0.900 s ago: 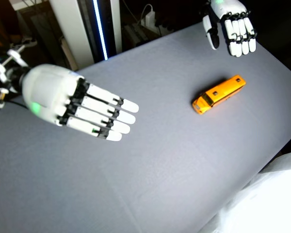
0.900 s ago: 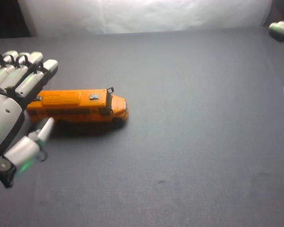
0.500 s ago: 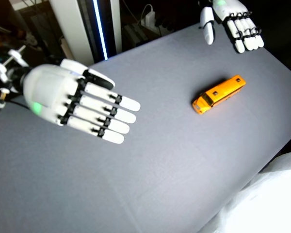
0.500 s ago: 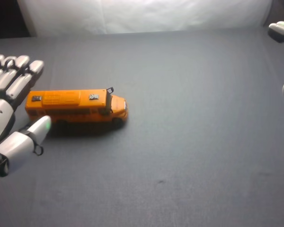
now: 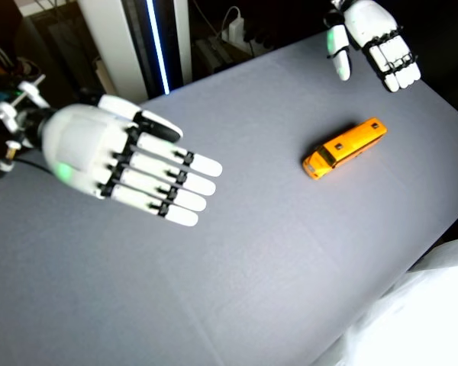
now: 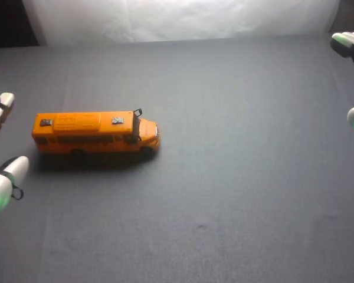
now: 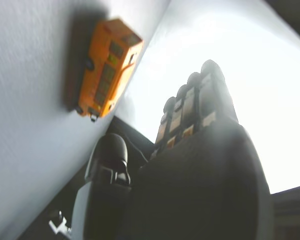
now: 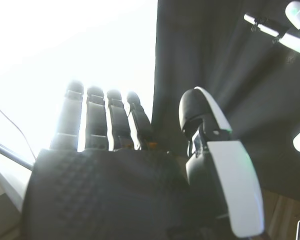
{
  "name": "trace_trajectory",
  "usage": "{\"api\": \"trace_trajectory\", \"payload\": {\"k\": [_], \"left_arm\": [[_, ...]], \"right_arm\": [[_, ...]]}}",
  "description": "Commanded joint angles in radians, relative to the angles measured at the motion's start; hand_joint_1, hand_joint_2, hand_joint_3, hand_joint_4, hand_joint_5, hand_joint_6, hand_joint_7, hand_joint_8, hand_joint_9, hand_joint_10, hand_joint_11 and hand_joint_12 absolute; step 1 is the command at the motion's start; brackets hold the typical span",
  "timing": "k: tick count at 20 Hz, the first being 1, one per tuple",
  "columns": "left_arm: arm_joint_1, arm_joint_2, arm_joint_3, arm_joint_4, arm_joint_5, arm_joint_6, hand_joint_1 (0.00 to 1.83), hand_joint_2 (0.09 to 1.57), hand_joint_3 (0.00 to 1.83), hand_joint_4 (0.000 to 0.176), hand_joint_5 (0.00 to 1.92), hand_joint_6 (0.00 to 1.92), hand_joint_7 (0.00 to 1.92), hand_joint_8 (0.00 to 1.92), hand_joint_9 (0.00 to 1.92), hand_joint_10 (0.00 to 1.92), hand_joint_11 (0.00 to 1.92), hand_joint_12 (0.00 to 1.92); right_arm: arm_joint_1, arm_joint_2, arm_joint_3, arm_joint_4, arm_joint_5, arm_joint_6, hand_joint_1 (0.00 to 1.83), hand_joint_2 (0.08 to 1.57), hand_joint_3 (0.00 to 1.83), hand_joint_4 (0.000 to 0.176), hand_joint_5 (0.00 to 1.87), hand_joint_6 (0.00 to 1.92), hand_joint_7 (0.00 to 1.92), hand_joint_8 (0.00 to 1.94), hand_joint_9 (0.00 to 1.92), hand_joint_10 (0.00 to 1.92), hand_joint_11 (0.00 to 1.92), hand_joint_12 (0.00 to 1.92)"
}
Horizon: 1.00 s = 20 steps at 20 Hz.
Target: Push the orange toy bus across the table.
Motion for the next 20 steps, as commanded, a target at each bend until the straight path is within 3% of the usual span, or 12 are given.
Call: {"api": "trace_trajectory", "payload": {"k": [1, 10, 20], "left_arm": [[-0.008, -0.006, 0.008, 0.022, -0.094, 0.013, 0.00, 1.54, 0.01, 0.000, 0.00, 0.00, 0.00, 0.00, 0.00, 0.00, 0.04, 0.02], [-0.032, -0.055, 0.093, -0.058, 0.028, 0.016, 0.00, 1.52, 0.00, 0.000, 0.00, 0.00, 0.00, 0.00, 0.00, 0.00, 0.01, 0.00], [-0.129, -0.115, 0.146, -0.006, 0.127, 0.035, 0.00, 1.50, 0.00, 0.000, 0.00, 0.00, 0.00, 0.00, 0.00, 0.00, 0.00, 0.00]], "right_arm": [[0.014, 0.000, 0.008, 0.019, 0.119, 0.006, 0.34, 1.44, 0.00, 0.000, 0.03, 0.00, 0.00, 0.00, 0.00, 0.00, 0.00, 0.00], [0.035, -0.012, 0.014, 0.005, 0.103, 0.006, 0.35, 1.42, 0.00, 0.000, 0.05, 0.00, 0.01, 0.00, 0.00, 0.00, 0.00, 0.00], [0.035, -0.012, 0.014, 0.002, 0.099, 0.006, 0.34, 1.42, 0.00, 0.000, 0.06, 0.00, 0.03, 0.00, 0.00, 0.00, 0.00, 0.00]]}}
